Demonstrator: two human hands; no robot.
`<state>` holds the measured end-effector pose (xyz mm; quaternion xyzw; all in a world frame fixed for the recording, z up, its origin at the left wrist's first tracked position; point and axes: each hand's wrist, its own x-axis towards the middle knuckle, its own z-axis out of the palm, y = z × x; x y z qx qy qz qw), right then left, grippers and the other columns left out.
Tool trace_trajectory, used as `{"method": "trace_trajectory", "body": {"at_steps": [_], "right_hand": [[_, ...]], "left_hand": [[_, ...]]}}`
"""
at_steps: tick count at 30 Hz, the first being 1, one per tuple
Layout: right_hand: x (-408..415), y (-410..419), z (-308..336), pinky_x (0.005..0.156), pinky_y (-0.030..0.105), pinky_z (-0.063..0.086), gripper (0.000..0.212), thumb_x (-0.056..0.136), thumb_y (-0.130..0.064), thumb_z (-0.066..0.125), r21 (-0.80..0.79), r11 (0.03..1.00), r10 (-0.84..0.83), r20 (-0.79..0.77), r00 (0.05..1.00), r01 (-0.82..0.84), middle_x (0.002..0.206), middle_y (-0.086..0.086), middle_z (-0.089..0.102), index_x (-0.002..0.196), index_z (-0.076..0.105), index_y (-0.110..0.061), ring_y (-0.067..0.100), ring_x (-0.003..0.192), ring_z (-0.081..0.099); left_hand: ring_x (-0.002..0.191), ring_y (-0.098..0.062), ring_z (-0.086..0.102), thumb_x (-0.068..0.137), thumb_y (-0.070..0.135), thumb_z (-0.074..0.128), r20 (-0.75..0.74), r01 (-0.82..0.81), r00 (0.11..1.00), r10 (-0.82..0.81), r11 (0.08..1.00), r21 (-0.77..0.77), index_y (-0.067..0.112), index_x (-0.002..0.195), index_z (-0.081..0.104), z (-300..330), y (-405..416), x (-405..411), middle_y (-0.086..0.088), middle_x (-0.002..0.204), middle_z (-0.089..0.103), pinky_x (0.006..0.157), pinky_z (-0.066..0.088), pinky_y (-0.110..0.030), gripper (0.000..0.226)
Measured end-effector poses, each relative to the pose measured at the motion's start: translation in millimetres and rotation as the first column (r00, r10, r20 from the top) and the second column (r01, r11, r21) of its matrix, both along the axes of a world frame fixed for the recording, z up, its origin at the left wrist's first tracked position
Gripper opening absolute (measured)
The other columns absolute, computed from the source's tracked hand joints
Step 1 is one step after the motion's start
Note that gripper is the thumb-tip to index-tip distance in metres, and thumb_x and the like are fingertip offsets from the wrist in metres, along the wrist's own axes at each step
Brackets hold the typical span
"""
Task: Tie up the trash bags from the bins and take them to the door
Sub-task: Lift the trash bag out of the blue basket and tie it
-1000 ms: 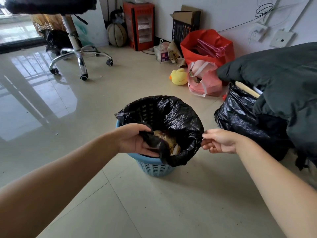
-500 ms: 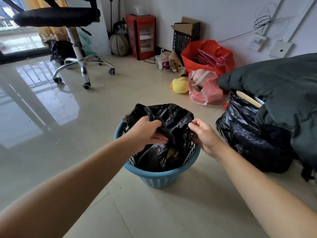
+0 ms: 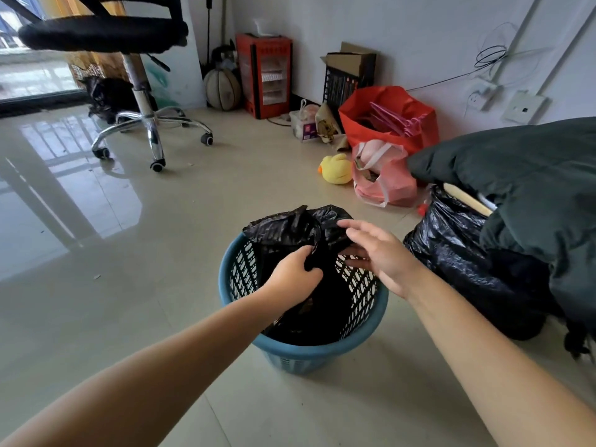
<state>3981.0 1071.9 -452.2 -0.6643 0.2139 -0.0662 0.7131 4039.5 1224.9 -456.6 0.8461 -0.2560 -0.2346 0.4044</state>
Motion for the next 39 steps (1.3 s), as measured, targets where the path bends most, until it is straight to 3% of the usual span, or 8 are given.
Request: {"method": "trace_trajectory", "body": {"at_steps": [6,10,17,22,24,28,32,39], "right_hand": [[4.8,-48.0,-21.2,0.056,0.038,0.058,0.011,0.097,-0.010,0.044,0.656,0.620,-0.459,-0.141,0.877,0.430,0.093,0.018,0.052,0.102,0.046,-0.001,0.025,0.086,0.064],[19.4,-49.7,-29.0,0.047,0.022,0.054,0.011,0.096,-0.011,0.048,0.632,0.705,-0.433,0.025,0.901,0.321,0.089,0.008,0.058,0.099,0.055,-0.003,0.009,0.061,0.065],[24.7,15.8,0.0,0.105,0.033,0.042,0.079,0.073,-0.039,0.066,-0.101,0.988,0.134,0.138,0.981,-0.120,0.124,0.007,0.061,0.139,0.037,-0.007,0.015,0.116,0.057],[12.1,33.2,-9.9,0.117,0.031,0.024,0.099,0.076,-0.043,0.073,-0.735,0.453,0.411,-0.330,0.850,-0.505,0.152,-0.009,0.025,0.149,0.008,-0.037,0.009,0.140,0.024],[10.6,26.1,-16.7,0.109,0.036,0.036,0.081,0.082,-0.023,0.067,-0.808,0.410,0.328,-0.302,0.895,-0.423,0.143,-0.002,0.036,0.147,0.019,-0.035,0.017,0.132,0.038],[10.0,12.4,-29.1,0.089,0.040,0.047,0.038,0.083,-0.002,0.056,-0.902,0.384,0.185,-0.135,0.973,-0.198,0.109,0.001,0.054,0.118,0.058,-0.016,0.025,0.105,0.055],[3.5,15.5,-36.7,0.089,0.037,0.048,0.020,0.083,0.001,0.057,-0.935,0.328,0.259,-0.049,0.965,-0.135,0.124,-0.002,0.045,0.100,0.065,-0.008,0.020,0.100,0.057],[-0.3,22.7,-41.5,0.090,0.016,0.049,0.049,0.086,-0.002,0.058,-0.414,0.904,0.099,-0.033,0.995,-0.104,0.123,-0.007,0.054,0.120,0.046,-0.035,0.007,0.105,0.058]], "left_hand": [[0.065,0.001,0.045,0.094,0.019,0.045,-0.043,0.182,0.983,-0.177,0.970,0.163,0.018,0.142,0.040,-3.6,8.8,-1.8,0.000,0.113,0.061,0.062,0.038,-0.012,0.049],[0.108,-0.016,0.059,0.095,0.019,0.043,-0.029,0.226,0.974,-0.225,0.948,0.225,0.018,0.145,0.036,-1.9,16.9,2.2,-0.003,0.138,0.052,0.085,0.040,-0.018,0.051],[0.075,-0.017,0.062,0.091,0.007,0.043,-0.094,0.089,0.991,-0.094,0.994,-0.056,0.012,0.108,0.064,-4.9,9.6,7.9,-0.003,0.088,0.066,0.079,0.054,-0.037,0.027],[0.080,-0.025,0.063,0.093,0.005,0.046,-0.734,-0.308,0.676,-0.073,0.876,-0.371,0.002,0.104,0.061,-8.0,1.9,23.1,-0.018,0.093,0.063,0.076,0.054,-0.034,0.019],[0.088,-0.025,0.063,0.094,0.010,0.041,-0.798,-0.272,0.585,-0.146,0.891,-0.362,0.002,0.107,0.060,-4.3,6.3,35.4,-0.016,0.095,0.065,0.086,0.051,-0.034,0.025],[0.094,-0.023,0.069,0.099,0.028,0.040,-0.556,0.052,0.828,-0.070,0.997,-0.049,0.005,0.095,0.068,8.1,27.1,66.3,-0.014,0.100,0.071,0.089,0.052,-0.036,0.037],[0.071,-0.025,0.062,0.094,0.058,0.033,-0.372,-0.123,0.905,0.206,0.964,0.234,0.004,0.108,0.058,-12.6,36.9,91.4,-0.015,0.099,0.060,0.066,0.055,-0.033,0.060],[0.054,-0.014,0.062,0.090,-0.003,0.043,-0.674,-0.627,0.661,0.331,0.736,-0.254,0.004,0.101,0.061,-32.2,-0.6,75.6,-0.003,0.065,0.066,0.042,0.048,-0.018,0.022]]}}
